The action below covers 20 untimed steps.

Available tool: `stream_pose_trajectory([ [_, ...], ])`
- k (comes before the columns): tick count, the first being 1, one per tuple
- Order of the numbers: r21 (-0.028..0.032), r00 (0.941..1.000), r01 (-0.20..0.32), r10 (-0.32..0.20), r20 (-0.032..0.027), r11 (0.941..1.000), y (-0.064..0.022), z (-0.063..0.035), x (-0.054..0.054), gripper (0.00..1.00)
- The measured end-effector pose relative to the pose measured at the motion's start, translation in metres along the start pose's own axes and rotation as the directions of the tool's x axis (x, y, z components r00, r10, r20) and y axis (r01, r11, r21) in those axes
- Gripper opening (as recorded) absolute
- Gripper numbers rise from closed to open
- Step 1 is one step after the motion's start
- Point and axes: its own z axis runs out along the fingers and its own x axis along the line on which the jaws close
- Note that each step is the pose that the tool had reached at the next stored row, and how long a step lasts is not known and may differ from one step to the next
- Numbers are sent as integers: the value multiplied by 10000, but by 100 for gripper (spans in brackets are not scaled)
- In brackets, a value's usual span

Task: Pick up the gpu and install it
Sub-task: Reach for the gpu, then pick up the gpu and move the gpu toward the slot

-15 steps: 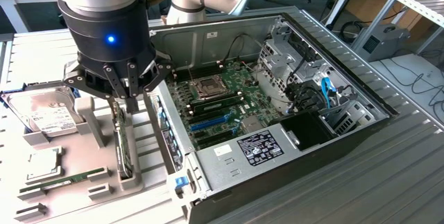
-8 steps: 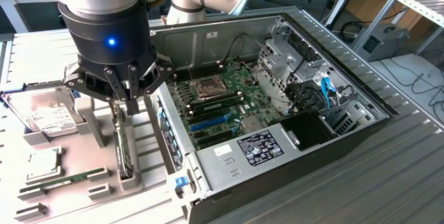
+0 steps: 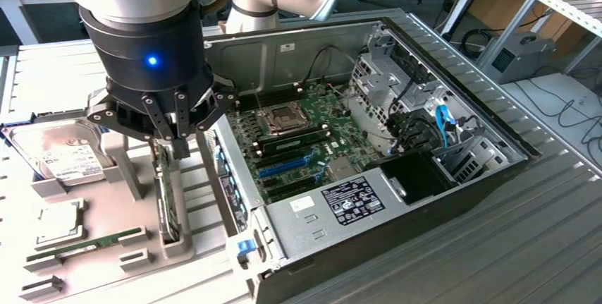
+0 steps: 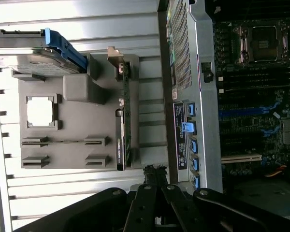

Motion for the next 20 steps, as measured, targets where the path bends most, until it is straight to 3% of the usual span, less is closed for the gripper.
stream_pose_trajectory([
  [17, 1, 10000, 0, 0, 0, 10000, -4, 0, 0, 11],
  [20, 1, 10000, 0, 0, -1, 10000, -4, 0, 0, 29],
])
